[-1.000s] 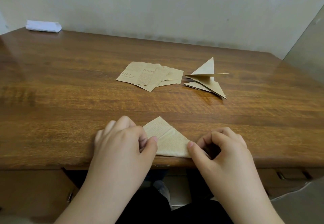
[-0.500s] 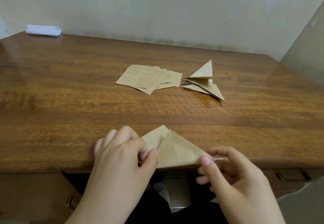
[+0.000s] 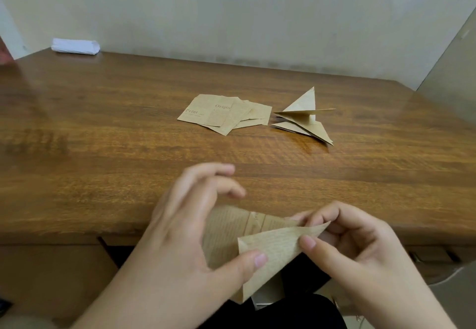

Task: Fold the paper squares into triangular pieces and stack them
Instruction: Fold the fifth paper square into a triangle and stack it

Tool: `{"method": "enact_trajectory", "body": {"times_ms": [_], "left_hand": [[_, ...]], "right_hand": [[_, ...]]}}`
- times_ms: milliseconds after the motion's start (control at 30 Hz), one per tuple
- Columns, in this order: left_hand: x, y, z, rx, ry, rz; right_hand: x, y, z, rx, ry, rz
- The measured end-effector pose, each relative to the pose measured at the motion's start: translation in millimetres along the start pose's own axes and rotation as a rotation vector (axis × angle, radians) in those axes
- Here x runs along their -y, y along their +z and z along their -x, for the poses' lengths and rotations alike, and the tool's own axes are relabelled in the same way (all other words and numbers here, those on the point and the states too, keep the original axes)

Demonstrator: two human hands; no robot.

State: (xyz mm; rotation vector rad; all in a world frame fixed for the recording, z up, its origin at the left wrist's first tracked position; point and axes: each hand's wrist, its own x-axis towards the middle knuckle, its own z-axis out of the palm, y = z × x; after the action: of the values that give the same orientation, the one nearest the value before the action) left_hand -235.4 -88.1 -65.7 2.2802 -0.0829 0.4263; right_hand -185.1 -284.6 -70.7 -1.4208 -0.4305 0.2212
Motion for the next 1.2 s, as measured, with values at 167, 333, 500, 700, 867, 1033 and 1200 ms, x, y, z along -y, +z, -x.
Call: {"method": "enact_trajectory", "body": {"times_ms": [167,333,500,700,867,1033,1200], "left_hand": [[-9,-17,-18,0.293,0.000,0.157],[-2,-8,-20,0.249,-0.068,0.412],[-1,0,-18,0.169,-0.096,0.414],[2,-7,-30,0.105,-0.060,0.441],[-2,-18,-69,0.057,-0.039,0.378],[3,-28,-118,0.111,-0.033,0.333],[22,-32,-165,0.127,-0.016,0.336]], "right_hand": [[15,-6,-1,0.151,-0.041,0.072],[22,-8,-3,0.153,0.009,0.198],[28,0,-6,0.127,0.056,0.481],[33,-5,-26,0.160,0.130,0.343],[40,-9,-67,0.167,0.177,0.248],[51,-14,-108,0.184,0.117,0.378],[50,-18,-154,0.153,0.037,0.604]]}}
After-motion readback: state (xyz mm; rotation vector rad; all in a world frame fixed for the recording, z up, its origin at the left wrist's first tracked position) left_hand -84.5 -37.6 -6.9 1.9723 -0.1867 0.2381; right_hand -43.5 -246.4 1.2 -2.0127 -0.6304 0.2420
